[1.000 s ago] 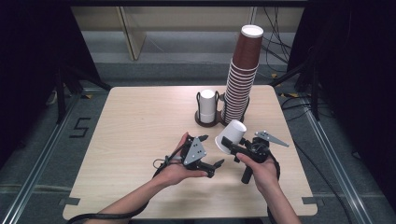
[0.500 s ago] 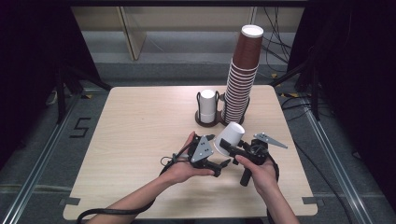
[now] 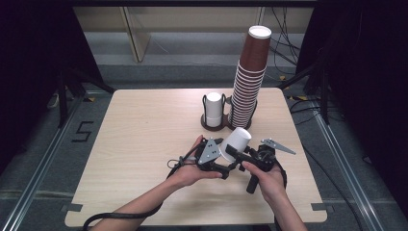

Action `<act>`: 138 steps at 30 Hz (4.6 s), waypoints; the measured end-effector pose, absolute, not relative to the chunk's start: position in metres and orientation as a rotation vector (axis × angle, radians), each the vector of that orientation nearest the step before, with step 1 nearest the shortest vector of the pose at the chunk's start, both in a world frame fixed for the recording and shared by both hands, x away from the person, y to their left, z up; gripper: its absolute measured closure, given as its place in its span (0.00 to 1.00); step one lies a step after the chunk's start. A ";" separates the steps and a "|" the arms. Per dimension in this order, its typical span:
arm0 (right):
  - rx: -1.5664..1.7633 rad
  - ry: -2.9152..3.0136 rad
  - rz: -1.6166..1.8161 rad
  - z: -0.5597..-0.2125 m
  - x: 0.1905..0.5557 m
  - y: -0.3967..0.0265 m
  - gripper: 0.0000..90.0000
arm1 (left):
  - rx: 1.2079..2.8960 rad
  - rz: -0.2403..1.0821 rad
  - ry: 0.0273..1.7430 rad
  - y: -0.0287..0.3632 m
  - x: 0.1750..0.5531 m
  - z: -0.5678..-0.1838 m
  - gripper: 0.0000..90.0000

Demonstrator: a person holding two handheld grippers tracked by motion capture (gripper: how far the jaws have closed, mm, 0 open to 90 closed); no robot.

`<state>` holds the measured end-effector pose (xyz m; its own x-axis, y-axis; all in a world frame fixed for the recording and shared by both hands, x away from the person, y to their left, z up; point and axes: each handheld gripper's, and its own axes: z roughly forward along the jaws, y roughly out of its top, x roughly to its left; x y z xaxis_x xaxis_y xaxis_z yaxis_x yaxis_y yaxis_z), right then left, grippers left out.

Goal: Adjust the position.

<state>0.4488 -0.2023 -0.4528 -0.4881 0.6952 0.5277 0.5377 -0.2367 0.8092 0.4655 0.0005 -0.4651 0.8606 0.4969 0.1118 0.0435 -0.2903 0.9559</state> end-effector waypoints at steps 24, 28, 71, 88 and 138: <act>1.570 1.858 1.855 -0.449 0.452 -0.203 0.21 | 1.812 0.443 0.430 0.004 0.461 -0.460 0.28; 1.602 1.854 1.870 -0.447 0.452 -0.203 0.19 | 1.808 0.438 0.433 0.006 0.462 -0.460 0.31; 1.413 1.979 1.867 -0.431 0.435 -0.220 0.12 | 1.862 0.407 0.385 0.031 0.458 -0.442 0.36; 1.106 2.333 1.529 -0.445 0.432 -0.237 0.17 | 2.056 0.419 0.290 0.065 0.457 -0.430 0.36; 0.103 2.809 0.842 -0.429 0.442 -0.158 0.18 | 2.515 0.311 -0.105 0.049 0.433 -0.434 0.40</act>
<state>0.4422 -0.1575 -0.4291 -0.9762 0.1254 -0.1770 0.0074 0.8348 0.5506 0.4331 0.0487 -0.4338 0.9695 -0.0050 0.2449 -0.1444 -0.8193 0.5549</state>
